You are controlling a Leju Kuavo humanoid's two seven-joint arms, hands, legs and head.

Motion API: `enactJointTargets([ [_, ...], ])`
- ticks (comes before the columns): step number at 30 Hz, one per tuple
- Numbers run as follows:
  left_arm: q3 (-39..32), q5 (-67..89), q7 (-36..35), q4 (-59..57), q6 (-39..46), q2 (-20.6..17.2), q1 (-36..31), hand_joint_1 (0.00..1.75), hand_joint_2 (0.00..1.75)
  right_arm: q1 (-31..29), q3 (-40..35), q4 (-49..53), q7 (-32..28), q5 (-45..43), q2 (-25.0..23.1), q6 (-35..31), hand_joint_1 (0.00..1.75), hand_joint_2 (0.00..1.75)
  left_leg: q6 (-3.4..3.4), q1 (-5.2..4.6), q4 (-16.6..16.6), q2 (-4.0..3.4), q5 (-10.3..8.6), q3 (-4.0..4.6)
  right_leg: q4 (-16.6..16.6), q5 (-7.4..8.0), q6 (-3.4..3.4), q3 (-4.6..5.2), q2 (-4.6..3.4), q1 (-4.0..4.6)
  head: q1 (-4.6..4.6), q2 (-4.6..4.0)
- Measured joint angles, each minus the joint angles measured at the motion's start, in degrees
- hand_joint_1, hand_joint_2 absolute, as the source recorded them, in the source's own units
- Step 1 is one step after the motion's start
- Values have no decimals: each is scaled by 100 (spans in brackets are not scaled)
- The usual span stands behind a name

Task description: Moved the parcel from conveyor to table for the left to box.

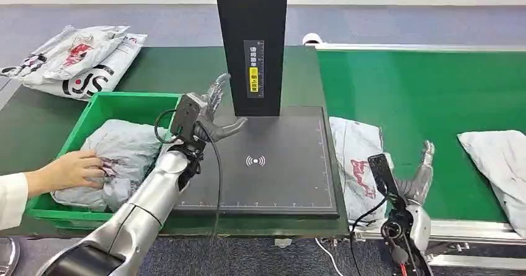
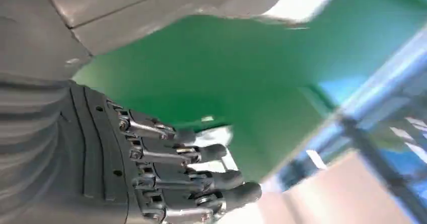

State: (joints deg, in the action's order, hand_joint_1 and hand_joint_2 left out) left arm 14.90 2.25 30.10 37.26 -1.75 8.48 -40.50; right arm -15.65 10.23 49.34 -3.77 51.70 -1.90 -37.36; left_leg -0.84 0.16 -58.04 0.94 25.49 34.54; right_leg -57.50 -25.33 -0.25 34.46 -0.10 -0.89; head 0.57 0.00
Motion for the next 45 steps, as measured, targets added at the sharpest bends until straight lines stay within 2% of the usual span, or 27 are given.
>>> enactJointTargets([
  [5,-192,-251,-4,-336,-46,293,54,0,175,-405,-11,-1154,323,450,113,-39,0,175,0,1,1,2,-3,3,-2,-1,0,1,0,5,0,0],
  [9,-288,-393,70,-422,48,382,139,0,175,-722,-166,-1818,739,924,113,280,0,175,0,1,3,-7,-3,4,-4,-1,1,9,-7,6,0,-2],
  [17,-402,-417,94,-459,90,415,259,0,175,-1094,-369,-2469,948,1123,105,518,0,175,1,5,2,-6,-4,8,-4,-1,0,9,-7,4,0,0],
  [22,-404,-417,94,-461,131,415,276,0,175,-1198,-415,-2705,981,1105,100,1411,0,175,2,5,2,-5,-3,10,-3,-1,-1,9,-6,1,0,-2],
  [23,-404,-417,94,-461,134,415,277,0,175,-1202,-422,-2757,920,1133,98,1652,30,175,2,5,2,-3,-4,10,-4,-1,-1,9,-4,1,0,0],
  [24,-404,-417,96,-461,134,413,281,0,175,-1212,-441,-2783,802,1205,92,1835,175,175,2,5,2,-4,-4,10,-3,-1,-1,9,-4,2,0,0],
  [27,-404,-391,125,-461,134,413,308,0,175,-1312,-544,-2888,439,1354,72,2464,175,175,0,5,2,-28,0,-1,-3,-1,0,9,-23,4,-2,-2],
  [32,-404,-290,146,-472,125,413,307,0,175,-1477,-697,-3000,303,1361,83,3534,175,175,-17,16,2,-138,46,-76,2,0,3,-28,-136,10,2,0],
  [40,-404,-277,146,-498,48,415,266,0,175,-1531,-824,-3052,404,1381,105,3957,175,175,-37,49,2,-156,60,-157,6,-14,25,-105,-149,39,2,-2],
  [45,-404,-277,146,-511,40,415,257,0,175,-1539,-892,-3074,412,1387,120,3994,175,175,-37,53,2,-154,60,-165,6,-16,29,-118,-145,46,2,0],
])
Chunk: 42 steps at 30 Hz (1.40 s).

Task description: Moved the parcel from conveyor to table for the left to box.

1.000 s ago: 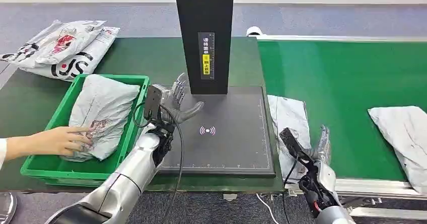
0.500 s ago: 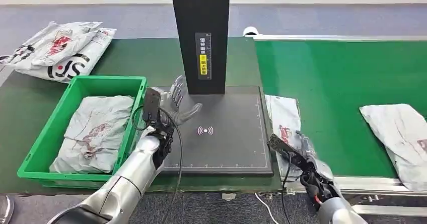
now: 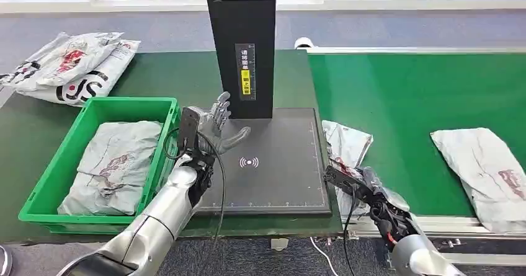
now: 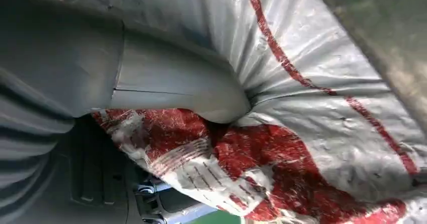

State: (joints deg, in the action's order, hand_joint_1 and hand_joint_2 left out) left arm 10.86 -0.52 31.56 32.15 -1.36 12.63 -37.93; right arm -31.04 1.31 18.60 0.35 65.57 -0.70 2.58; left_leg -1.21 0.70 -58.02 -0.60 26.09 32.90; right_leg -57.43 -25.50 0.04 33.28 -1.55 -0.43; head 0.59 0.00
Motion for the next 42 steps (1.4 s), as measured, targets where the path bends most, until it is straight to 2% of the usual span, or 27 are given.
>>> enactJointTargets([
  [16,0,2,0,-4,26,-2,1,0,175,-3,-98,-4,-83,-29,-2,-70,175,175,14,-3,-1,13,-2,-1,16,8,-13,-32,18,9,0,0],
  [17,0,2,0,7,143,-7,15,0,175,-28,-79,44,-296,-134,-15,-338,175,175,16,-3,0,23,-4,3,16,9,-15,-38,28,10,0,0],
  [19,-2,11,0,149,482,-24,139,0,175,250,108,491,-1066,-458,-37,-1360,175,175,27,-4,0,47,-24,37,7,17,-19,-1,50,-7,-2,0],
  [20,-17,41,-30,270,631,-46,201,0,175,380,212,904,-1284,-621,-87,-2148,175,175,33,-21,0,54,-32,74,-4,26,-25,39,53,-24,0,-2],
  [21,-59,72,-68,371,680,-63,276,0,175,536,236,1367,-1222,-775,-126,-3060,175,175,41,-36,-1,65,-59,127,-14,39,-36,101,63,-42,0,0],
  [22,-103,116,-94,440,693,-70,326,0,175,605,236,1751,-1215,-980,-164,-3612,175,175,44,-43,-1,82,-86,165,-18,47,-40,143,74,-48,0,0],
  [23,-133,146,-105,485,719,-77,364,0,175,602,236,2110,-1356,-1342,-175,-4029,175,175,46,-43,-1,98,-98,191,-18,52,-45,165,86,-48,0,0],
  [24,-166,175,-105,501,754,-85,387,0,175,583,236,2361,-1535,-1666,-184,-4161,175,175,46,-43,-1,107,-98,193,-17,51,-44,164,99,-43,0,0],
  [27,-287,262,-33,505,874,-92,404,0,175,748,190,3268,-1903,-2290,-205,-4188,175,175,44,-39,0,119,-93,198,-17,45,-40,159,114,-43,0,-2],
  [32,-389,339,52,511,960,-92,404,0,175,975,-33,4362,-1810,-2271,-328,-4188,175,175,46,-40,0,119,-86,200,-14,40,-41,164,114,-43,0,0],
  [42,-431,369,52,518,966,-92,403,0,175,1057,-140,5014,-1766,-2282,-385,-4190,175,175,50,-42,-1,125,-90,201,-14,43,-43,160,119,-45,0,-2],
])
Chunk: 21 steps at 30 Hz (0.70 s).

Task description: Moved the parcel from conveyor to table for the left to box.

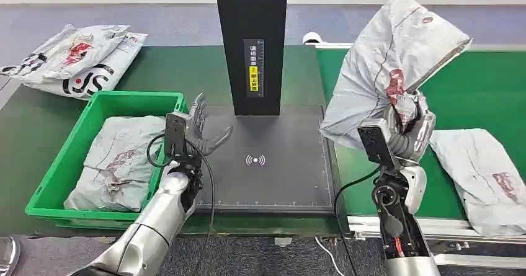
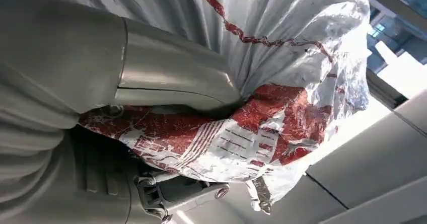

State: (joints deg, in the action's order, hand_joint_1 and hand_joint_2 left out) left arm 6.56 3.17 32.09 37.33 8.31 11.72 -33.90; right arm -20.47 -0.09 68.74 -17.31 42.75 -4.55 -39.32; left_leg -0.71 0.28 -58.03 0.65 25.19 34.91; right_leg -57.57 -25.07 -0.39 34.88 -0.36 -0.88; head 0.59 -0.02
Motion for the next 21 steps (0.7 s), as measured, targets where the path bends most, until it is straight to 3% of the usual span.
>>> enactJointTargets([
  [21,0,7,0,2,2,0,0,0,175,46,-92,127,13,-9,-9,0,175,175,0,0,1,0,0,0,0,-2,-1,1,0,0,0,2],
])
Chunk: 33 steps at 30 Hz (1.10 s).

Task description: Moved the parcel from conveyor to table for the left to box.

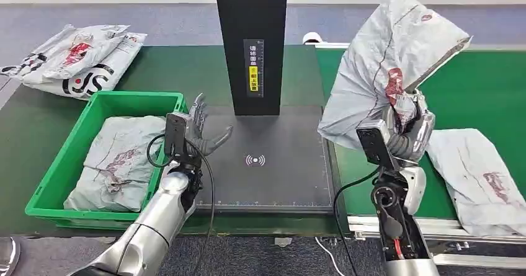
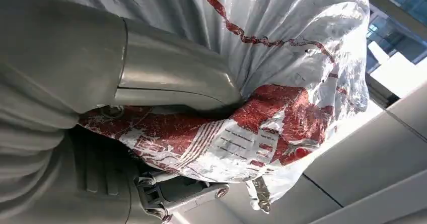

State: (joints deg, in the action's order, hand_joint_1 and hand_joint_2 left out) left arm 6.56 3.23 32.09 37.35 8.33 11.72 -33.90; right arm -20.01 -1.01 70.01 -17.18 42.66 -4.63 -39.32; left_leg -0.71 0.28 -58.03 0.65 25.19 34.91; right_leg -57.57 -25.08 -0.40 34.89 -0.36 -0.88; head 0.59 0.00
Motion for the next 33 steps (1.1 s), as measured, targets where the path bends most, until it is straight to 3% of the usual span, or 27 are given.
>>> enactJointTargets([
  [33,0,0,-2,2,0,0,0,0,175,1,-2,0,0,0,-2,0,175,175,0,0,0,0,0,0,0,0,0,0,0,0,0,0],
])
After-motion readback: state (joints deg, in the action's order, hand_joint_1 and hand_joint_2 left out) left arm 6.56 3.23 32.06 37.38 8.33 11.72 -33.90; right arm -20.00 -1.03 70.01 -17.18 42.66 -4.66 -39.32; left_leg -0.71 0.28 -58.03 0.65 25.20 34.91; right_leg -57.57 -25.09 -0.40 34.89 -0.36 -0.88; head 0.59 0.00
